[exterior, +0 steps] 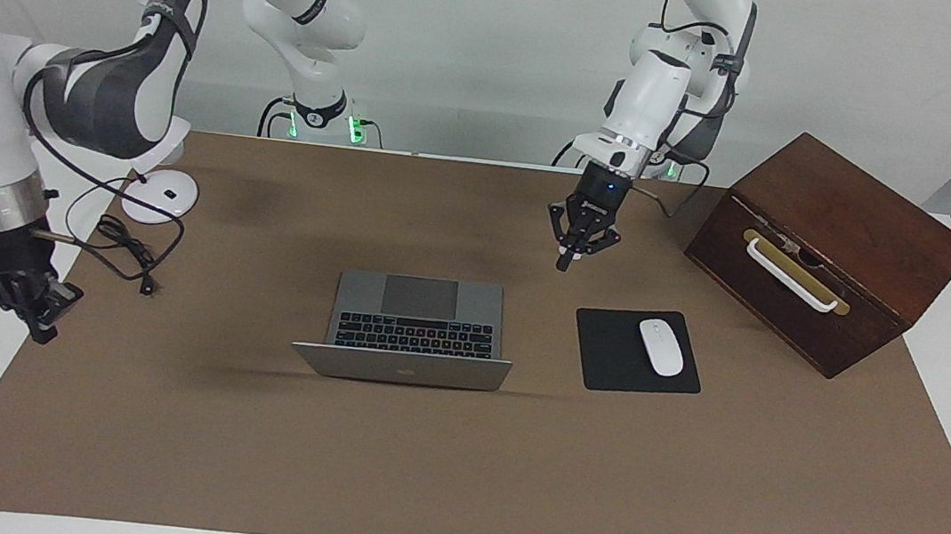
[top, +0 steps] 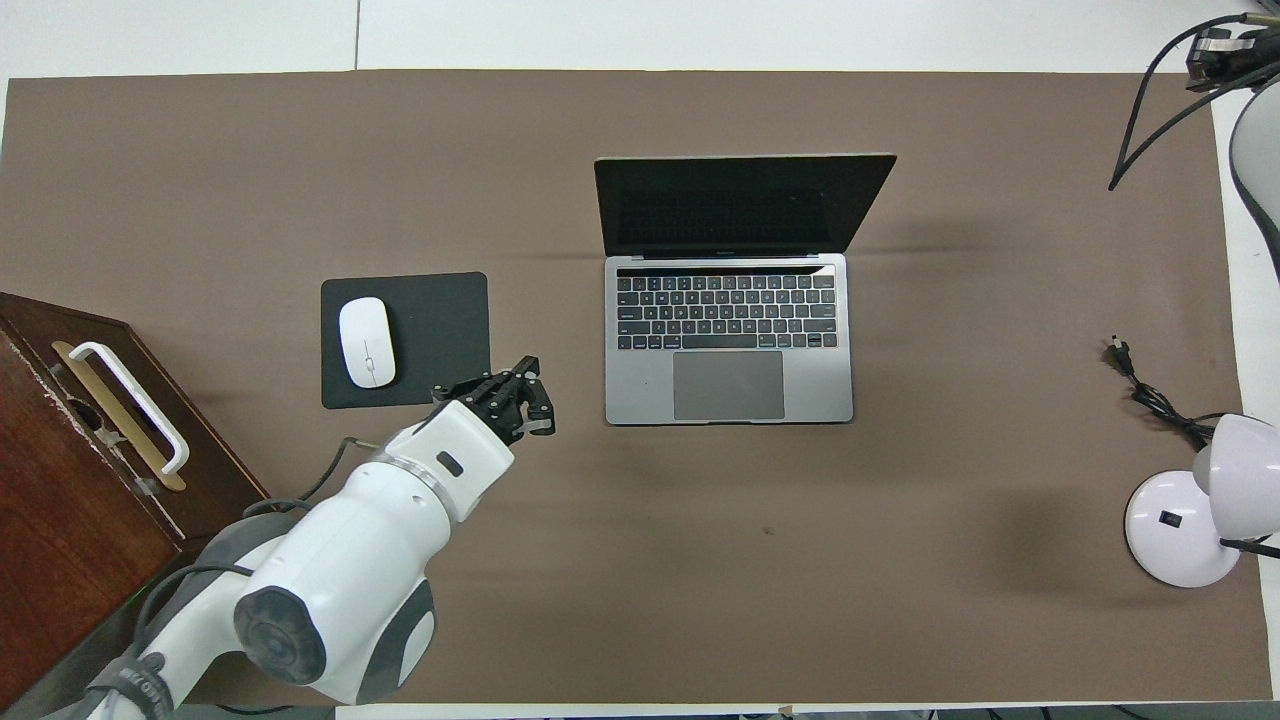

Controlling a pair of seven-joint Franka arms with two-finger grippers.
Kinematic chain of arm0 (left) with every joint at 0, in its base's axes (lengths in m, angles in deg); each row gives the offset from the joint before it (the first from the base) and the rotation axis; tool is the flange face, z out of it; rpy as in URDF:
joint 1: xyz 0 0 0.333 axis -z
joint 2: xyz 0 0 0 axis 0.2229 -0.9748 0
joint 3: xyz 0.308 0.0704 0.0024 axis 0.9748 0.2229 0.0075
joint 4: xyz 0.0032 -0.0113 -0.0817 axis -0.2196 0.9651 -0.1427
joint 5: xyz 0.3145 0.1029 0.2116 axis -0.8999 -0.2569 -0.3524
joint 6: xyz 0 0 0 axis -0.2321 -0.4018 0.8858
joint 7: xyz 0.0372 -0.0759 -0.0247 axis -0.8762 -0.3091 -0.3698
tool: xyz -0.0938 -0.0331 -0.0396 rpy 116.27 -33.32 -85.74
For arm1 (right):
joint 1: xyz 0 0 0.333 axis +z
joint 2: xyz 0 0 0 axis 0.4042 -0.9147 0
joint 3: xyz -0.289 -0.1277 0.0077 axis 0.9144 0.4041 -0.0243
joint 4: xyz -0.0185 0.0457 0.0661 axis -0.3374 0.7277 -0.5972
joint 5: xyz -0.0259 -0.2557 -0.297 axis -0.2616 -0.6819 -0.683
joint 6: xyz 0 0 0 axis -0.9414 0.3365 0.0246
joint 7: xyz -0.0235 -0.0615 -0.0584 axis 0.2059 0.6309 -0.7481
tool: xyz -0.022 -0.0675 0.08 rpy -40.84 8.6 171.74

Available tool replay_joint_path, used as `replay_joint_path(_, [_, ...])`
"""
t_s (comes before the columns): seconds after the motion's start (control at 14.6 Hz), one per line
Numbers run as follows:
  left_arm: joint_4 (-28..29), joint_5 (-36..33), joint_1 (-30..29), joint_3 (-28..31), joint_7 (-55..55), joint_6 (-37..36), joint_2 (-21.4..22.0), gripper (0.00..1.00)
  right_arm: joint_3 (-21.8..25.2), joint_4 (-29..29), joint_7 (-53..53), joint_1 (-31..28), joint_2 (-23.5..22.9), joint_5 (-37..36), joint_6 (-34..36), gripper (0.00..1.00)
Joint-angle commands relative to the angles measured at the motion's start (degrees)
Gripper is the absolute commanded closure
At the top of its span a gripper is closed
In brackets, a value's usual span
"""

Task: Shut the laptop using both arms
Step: 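Move the left gripper to the laptop's near edge while the right arm rises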

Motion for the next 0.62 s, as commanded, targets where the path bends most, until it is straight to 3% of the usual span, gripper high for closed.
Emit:
replay_joint_path(0.0, [-0.18,1.10,3.68,0.90,-0.06,9.17,-6.51,1.00,-0.44,-6.45,0.09,0.94,-4.34,-1.10,0.36,1.00])
replay_joint_path(0.34, [-0.44,1.01,6.50,0.99,0.03,16.73,-11.70,1.00,-1.05,-12.35,-8.51,4.28,-9.00,-1.10,0.27,1.00])
replay_joint_path(0.55, [-1.93,1.01,8.52,1.08,0.20,18.86,-15.75,1.00,-0.09,-12.71,-15.53,9.46,-9.97,-1.88,-1.12,1.00])
